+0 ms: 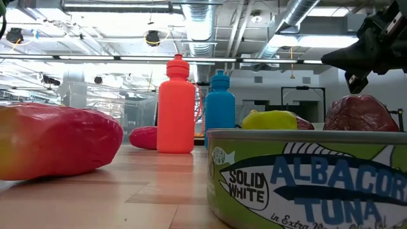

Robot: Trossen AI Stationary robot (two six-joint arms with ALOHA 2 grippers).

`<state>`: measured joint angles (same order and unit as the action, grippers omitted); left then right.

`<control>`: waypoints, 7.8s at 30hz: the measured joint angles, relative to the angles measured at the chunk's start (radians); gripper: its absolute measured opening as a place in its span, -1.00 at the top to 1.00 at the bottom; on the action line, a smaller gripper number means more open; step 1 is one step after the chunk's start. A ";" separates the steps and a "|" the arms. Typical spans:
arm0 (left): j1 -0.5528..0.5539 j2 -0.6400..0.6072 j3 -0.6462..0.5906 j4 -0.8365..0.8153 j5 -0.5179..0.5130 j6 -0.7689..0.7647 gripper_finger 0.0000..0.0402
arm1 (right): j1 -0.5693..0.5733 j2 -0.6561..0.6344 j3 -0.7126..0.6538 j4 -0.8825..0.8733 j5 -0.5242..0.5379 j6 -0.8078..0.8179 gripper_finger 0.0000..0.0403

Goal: Pick & Place Food Item
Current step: Put the yellow water bottle into the transparent bin, then put the green water bottle into the transparent bin

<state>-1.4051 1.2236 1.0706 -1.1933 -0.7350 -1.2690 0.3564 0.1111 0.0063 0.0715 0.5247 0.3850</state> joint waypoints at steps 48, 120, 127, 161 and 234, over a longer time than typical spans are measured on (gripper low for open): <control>0.760 -0.085 -0.002 0.580 0.631 0.531 -0.36 | 0.000 0.000 0.000 0.000 0.000 0.000 1.00; 0.832 0.172 -0.216 0.936 0.902 0.512 0.54 | 0.000 0.000 0.000 0.000 0.000 0.000 1.00; 0.832 0.172 -0.216 0.936 0.904 0.512 0.74 | 0.000 0.000 0.000 0.000 0.000 0.000 1.00; 0.854 -0.198 -0.216 0.923 0.608 0.562 1.00 | 0.000 0.000 0.000 0.000 0.000 0.000 1.00; 1.029 0.277 -0.165 0.303 0.968 1.767 -0.29 | 0.000 0.000 0.000 0.000 0.000 0.000 1.00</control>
<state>-0.3759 1.5009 0.9053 -0.8904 0.2333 0.4984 0.3561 0.1108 0.0067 0.0715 0.5243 0.3847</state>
